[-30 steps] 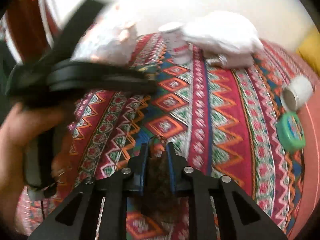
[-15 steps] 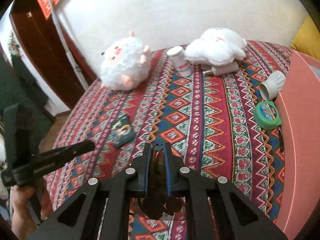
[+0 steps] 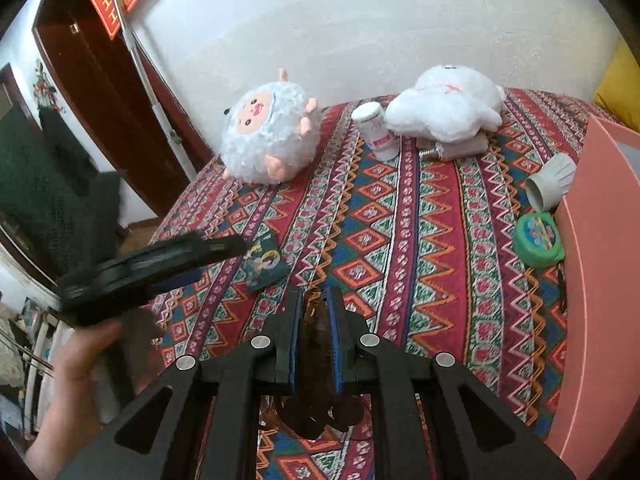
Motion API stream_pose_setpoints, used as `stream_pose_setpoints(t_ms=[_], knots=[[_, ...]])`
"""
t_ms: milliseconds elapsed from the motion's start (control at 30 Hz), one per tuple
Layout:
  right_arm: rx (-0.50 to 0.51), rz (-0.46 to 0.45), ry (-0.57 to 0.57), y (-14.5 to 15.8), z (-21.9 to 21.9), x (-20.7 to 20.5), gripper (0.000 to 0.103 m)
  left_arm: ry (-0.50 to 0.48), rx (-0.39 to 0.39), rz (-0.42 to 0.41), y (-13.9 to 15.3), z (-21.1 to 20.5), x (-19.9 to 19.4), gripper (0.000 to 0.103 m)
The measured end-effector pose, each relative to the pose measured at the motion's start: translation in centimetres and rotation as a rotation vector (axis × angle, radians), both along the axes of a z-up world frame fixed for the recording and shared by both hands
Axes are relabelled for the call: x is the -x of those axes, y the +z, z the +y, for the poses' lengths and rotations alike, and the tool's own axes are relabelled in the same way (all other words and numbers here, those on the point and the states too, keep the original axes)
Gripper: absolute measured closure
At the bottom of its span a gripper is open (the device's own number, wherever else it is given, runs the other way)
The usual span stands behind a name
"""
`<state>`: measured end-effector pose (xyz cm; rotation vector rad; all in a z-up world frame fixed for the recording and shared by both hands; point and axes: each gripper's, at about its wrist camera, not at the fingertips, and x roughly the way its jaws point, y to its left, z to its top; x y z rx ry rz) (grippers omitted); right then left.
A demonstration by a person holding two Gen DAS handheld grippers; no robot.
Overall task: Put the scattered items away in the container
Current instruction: 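Grasp the green snack packet with the left tool, then carry the snack packet and brown item over the box and release both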
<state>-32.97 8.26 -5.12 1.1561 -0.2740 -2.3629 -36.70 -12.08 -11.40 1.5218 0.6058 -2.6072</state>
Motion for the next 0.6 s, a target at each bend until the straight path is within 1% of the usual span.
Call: stream_pose_setpoints(t_ms=[33, 67, 133, 167, 200, 233, 267, 300, 333, 400, 433, 600], knots=[[0.004, -0.006, 0.002, 0.0, 0.1, 0.2, 0.089, -0.008, 0.028, -0.039, -0.8, 0.8, 1.0, 0.003], [0.005, -0.008, 0.002, 0.0, 0.2, 0.3, 0.089, -0.027, 0.088, -0.065, -1.5, 1.8, 1.7, 0.003], [0.005, -0.007, 0.000, 0.0, 0.4, 0.6, 0.088, -0.071, 0.241, -0.106, -3.0, 4.1, 2.9, 0.002], [0.004, -0.005, -0.002, 0.1, 0.5, 0.6, 0.088, -0.096, 0.269, -0.084, -3.1, 4.9, 2.7, 0.005], [0.005, -0.002, 0.000, 0.2, 0.6, 0.6, 0.088, -0.121, 0.279, -0.045, -3.0, 5.5, 2.1, 0.017], [0.004, 0.003, 0.004, 0.3, 0.7, 0.6, 0.089, -0.125, 0.274, -0.023, -2.7, 5.4, 1.5, 0.045], [-0.001, 0.010, 0.007, 0.5, 0.8, 0.4, 0.089, -0.115, 0.253, 0.003, -2.1, 4.7, 0.8, 0.051], [-0.006, 0.017, 0.010, 0.7, 0.8, 0.3, 0.088, -0.107, 0.213, 0.044, -1.2, 3.8, -0.2, 0.054], [-0.006, 0.020, 0.011, 0.8, 0.9, 0.2, 0.088, -0.106, 0.198, 0.083, -0.4, 2.9, -1.2, 0.061], [-0.005, 0.024, 0.017, 1.0, 0.9, -0.1, 0.088, -0.108, 0.192, 0.160, 1.3, 1.4, -3.4, 0.061], [-0.014, 0.030, 0.020, 1.1, 0.8, -0.4, 0.088, -0.108, 0.173, 0.187, 2.3, 0.5, -4.6, 0.061], [-0.069, 0.065, 0.046, 1.6, -0.1, -2.0, 0.088, -0.100, 0.083, 0.289, 7.0, -2.1, -10.7, 0.061]])
